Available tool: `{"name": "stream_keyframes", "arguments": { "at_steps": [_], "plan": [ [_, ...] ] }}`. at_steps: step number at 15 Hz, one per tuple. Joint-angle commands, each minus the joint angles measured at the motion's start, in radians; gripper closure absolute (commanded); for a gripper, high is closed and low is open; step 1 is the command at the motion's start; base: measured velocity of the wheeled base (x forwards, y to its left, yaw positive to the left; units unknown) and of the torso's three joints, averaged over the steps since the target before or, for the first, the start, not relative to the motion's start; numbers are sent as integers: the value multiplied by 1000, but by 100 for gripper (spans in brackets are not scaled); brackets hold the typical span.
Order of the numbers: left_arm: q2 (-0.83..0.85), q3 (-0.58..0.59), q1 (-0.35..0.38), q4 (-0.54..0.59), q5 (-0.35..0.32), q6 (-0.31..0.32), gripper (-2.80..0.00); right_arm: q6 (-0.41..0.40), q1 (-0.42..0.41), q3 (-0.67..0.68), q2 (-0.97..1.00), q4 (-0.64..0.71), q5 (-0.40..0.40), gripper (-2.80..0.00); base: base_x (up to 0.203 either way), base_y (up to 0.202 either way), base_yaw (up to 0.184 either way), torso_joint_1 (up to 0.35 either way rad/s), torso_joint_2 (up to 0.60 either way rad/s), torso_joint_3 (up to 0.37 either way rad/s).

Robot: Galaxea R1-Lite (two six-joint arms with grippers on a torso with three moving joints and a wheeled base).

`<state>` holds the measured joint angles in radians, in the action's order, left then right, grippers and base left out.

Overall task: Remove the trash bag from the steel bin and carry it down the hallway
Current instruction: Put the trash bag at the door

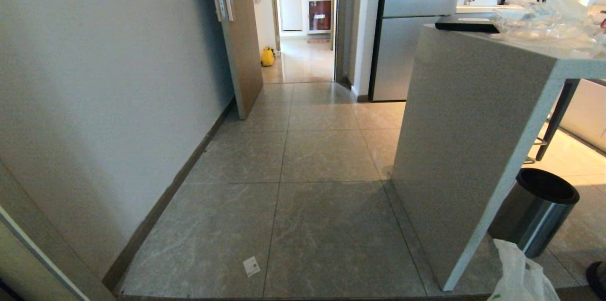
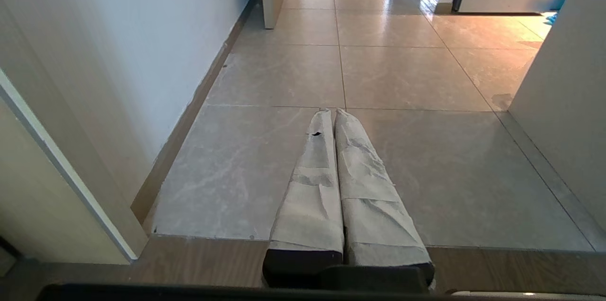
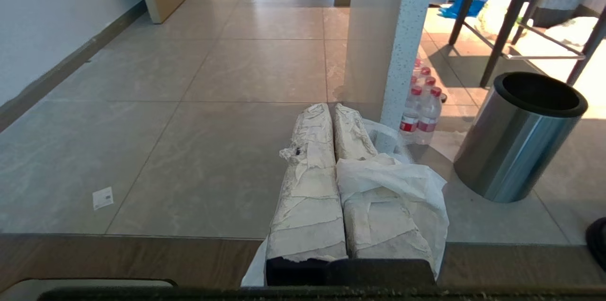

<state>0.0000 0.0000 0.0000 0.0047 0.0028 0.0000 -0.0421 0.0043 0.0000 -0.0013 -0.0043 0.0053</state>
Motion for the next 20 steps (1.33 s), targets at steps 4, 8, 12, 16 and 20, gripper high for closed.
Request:
{"name": "stream_keyframes", "arguments": {
  "at_steps": [4, 8, 12, 16, 20],
  "plan": [
    [0, 0, 0, 0, 0, -2, 0, -1, 0, 0, 1, 0, 1, 0, 0, 0, 0, 0, 0, 0],
    [0, 0, 0, 0, 0, -2, 0, -1, 0, 0, 1, 0, 1, 0, 0, 0, 0, 0, 0, 0],
    [0, 0, 0, 0, 0, -2, 0, -1, 0, 0, 1, 0, 1, 0, 75, 0, -1, 1, 1, 2],
    [0, 0, 0, 0, 0, -2, 0, -1, 0, 0, 1, 0, 1, 0, 191, 0, -1, -2, 3, 4],
    [0, 0, 0, 0, 0, -3, 0, -1, 0, 0, 1, 0, 1, 0, 188, 0, 1, 2, 4, 5]
  ]
}}
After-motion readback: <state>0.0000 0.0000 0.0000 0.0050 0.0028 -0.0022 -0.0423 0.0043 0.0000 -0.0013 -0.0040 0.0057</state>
